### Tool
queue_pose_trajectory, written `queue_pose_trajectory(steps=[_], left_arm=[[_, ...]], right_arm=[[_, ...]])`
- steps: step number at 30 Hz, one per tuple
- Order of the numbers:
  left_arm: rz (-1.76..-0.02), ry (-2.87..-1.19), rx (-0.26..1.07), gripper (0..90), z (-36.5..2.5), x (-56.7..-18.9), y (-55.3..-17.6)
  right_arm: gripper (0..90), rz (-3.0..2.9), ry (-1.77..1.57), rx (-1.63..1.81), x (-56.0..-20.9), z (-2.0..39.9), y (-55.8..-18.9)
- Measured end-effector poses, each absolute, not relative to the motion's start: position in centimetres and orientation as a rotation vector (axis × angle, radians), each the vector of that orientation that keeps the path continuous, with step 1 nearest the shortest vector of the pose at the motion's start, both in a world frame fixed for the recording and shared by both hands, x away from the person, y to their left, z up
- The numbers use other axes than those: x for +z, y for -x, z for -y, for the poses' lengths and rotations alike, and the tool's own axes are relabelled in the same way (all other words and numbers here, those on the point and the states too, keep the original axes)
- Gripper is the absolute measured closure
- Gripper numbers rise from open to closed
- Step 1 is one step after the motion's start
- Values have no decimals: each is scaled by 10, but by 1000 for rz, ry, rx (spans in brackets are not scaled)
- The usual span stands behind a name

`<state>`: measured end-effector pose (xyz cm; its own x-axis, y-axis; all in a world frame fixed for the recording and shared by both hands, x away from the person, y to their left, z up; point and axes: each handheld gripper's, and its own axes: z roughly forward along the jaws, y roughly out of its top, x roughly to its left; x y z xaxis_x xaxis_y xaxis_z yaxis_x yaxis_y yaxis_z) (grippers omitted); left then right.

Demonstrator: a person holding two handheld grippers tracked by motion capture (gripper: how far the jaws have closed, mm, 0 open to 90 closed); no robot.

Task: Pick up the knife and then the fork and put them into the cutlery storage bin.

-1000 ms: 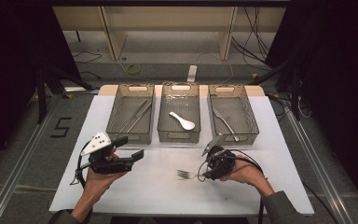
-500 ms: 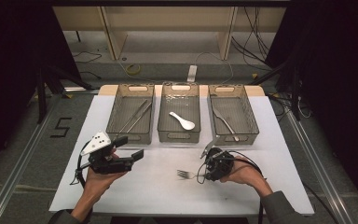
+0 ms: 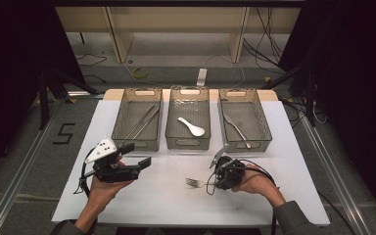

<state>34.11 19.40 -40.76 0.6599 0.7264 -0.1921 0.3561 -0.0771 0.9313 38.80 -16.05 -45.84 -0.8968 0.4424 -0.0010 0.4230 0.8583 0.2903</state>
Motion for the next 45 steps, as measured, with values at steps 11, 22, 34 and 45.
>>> queue_pose_trajectory(steps=[11, 22, 34, 45], left_arm=[[-892, -1683, 387, 155, -194, -408, -341], [-896, -1684, 385, 155, -194, -408, -342], [-896, -1684, 387, 155, -194, -408, -342], [-895, -1684, 387, 155, -194, -408, -342]], right_arm=[[737, -2960, -624, 424, -459, 158, -386], [797, -2984, -567, 410, -458, 154, -382], [847, -2990, -531, 396, -458, 150, -378], [849, -2972, -510, 419, -453, 152, -379]])
